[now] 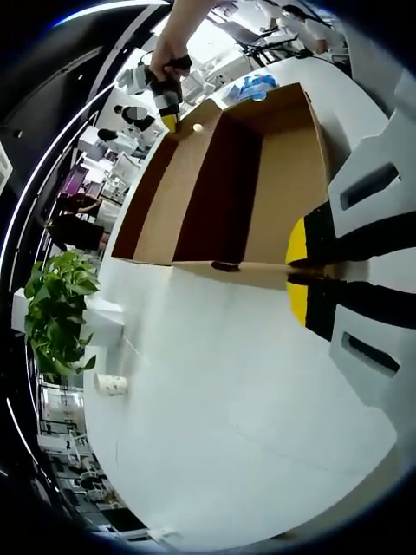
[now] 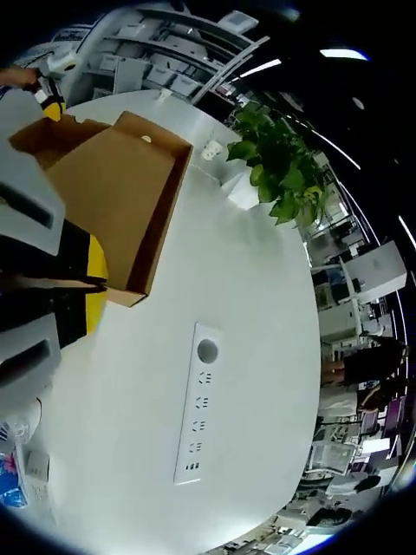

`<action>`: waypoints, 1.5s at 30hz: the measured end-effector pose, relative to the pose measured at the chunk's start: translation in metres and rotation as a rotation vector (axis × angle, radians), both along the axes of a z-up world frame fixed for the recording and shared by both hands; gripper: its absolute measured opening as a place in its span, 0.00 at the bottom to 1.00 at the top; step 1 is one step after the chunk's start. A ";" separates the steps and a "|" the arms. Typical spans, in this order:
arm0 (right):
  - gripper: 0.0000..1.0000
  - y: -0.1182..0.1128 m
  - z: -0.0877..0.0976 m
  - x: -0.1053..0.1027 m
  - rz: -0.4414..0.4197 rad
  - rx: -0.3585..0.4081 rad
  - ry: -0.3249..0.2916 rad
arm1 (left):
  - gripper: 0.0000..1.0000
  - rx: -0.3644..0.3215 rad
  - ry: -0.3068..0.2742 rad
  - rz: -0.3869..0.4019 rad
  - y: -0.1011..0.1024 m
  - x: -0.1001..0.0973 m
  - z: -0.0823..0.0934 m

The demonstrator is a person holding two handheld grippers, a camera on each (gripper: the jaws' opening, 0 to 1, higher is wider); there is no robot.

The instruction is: Operate the shoe box by opening the lid, removing the specified soft item, and placing it in the target area until the item is outside and the box remains undamaged.

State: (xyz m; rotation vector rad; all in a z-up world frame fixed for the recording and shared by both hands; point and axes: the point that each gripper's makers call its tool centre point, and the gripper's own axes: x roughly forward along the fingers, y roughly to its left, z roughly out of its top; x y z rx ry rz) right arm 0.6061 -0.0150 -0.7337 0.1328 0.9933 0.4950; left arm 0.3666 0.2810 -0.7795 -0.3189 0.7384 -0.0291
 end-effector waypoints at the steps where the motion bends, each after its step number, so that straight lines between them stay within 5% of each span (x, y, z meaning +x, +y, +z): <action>1: 0.00 0.000 0.001 -0.001 0.000 0.001 -0.004 | 0.03 -0.001 0.000 0.001 0.000 0.000 0.000; 45: 0.00 0.003 0.063 -0.033 0.094 0.022 -0.256 | 0.03 -0.008 -0.005 -0.008 -0.009 -0.006 0.005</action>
